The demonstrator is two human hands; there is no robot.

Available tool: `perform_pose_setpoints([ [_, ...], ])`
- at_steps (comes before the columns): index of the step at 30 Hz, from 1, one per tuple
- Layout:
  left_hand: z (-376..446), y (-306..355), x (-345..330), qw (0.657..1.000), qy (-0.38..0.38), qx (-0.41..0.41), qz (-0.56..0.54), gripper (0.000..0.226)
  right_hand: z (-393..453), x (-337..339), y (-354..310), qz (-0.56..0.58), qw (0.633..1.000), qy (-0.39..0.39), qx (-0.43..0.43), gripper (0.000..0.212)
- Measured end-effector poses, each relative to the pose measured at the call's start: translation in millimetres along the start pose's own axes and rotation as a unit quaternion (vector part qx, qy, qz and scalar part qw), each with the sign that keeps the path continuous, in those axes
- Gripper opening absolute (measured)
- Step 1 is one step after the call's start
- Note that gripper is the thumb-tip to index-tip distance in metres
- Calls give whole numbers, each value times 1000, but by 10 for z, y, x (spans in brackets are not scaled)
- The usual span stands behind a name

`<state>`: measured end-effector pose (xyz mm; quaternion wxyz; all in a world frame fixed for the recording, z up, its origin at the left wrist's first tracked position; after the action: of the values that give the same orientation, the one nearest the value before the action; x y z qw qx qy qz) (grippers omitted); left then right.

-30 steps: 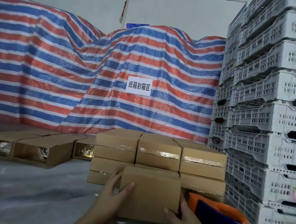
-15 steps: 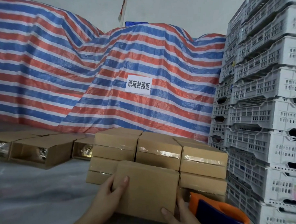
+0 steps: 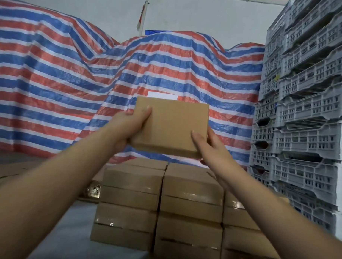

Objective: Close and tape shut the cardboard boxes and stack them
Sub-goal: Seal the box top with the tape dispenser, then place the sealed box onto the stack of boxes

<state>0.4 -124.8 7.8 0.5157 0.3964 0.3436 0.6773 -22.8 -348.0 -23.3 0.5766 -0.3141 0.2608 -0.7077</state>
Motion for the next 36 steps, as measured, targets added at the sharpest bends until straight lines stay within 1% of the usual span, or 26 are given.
perform_pose_setpoints([
  [2,373,60,54,998,-50,31,-28,36,419,-73,51,5,1000,11,-28,60],
  [3,559,56,76,996,-62,41,-48,31,613,-111,106,10,999,13,-51,61],
  [5,935,-21,111,994,-55,55,-74,32,960,-205,247,41,993,15,-114,61],
  [7,1259,-159,105,993,-39,78,-81,39,1237,-299,432,71,981,19,-180,52],
  [8,1388,-242,75,991,-45,95,-83,38,1350,-343,533,71,977,16,-203,47],
  [10,1589,-413,-27,986,-59,138,-77,32,1561,-412,741,43,971,1,-233,43],
  [12,1759,-589,-109,980,-52,181,-61,30,1715,-465,927,3,964,-16,-265,45],
  [14,1890,-728,-151,978,-43,202,-31,30,1811,-493,1086,-30,953,-28,-301,48],
  [16,1995,-815,-158,976,-50,213,-19,32,1879,-510,1211,-59,942,-37,-327,53],
  [20,2163,-916,-156,973,-66,221,-15,34,1983,-553,1344,-101,933,-45,-343,69],
  [25,2384,-1088,-156,971,-74,227,-8,42,2070,-633,1388,-164,921,-47,-351,101],
  [27,2429,-1179,-169,970,-77,231,-7,46,2067,-659,1420,-199,911,-53,-357,110],
  [31,2406,-1323,-215,969,-90,229,-12,38,2034,-703,1479,-225,906,-55,-355,112],
  [33,2373,-1340,-223,974,-87,208,-16,31,2029,-710,1474,-222,909,-51,-350,111],
  [36,2292,-1341,-209,984,-61,169,-20,26,2023,-699,1456,-226,911,-45,-343,110],
])
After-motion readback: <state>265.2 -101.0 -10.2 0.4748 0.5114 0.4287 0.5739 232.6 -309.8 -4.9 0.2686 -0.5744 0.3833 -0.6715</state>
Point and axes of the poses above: each hand's wrist, its own z-axis towards the middle knuckle, its own x-axis out of the back of the hand, y = z × x, the point moved 2 cm from there along z, towards the middle knuckle, and after that the axes turned 13 degrees about z, right-handed, at the moved point
